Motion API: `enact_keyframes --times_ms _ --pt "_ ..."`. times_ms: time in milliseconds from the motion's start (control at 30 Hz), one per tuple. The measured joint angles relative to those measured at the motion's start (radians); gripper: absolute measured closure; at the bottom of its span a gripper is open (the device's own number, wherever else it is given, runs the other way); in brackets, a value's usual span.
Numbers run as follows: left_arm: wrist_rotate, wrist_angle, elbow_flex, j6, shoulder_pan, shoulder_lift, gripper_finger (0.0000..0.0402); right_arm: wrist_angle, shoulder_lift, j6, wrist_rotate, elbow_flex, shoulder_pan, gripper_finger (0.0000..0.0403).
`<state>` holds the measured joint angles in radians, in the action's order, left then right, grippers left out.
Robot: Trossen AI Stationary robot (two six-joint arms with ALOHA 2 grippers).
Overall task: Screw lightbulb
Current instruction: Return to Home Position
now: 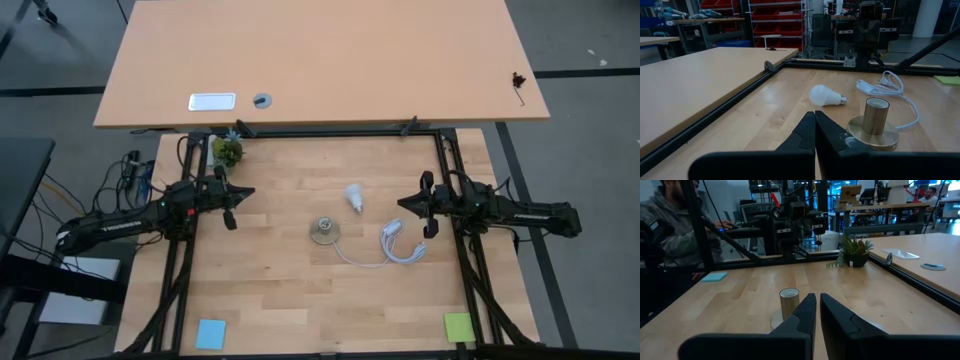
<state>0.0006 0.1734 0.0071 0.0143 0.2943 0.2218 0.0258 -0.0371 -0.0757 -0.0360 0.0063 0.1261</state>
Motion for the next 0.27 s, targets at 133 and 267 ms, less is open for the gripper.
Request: enact_keyframes --times_ms 133,267 --pt "0.0 0.0 0.0 0.0 0.0 0.0 0.04 0.0 0.0 0.0 0.0 0.0 0.0 0.0369" --pt "0.0 0.0 0.0 0.0 0.0 0.0 0.04 0.0 0.0 0.0 0.0 0.0 0.0 0.0371"
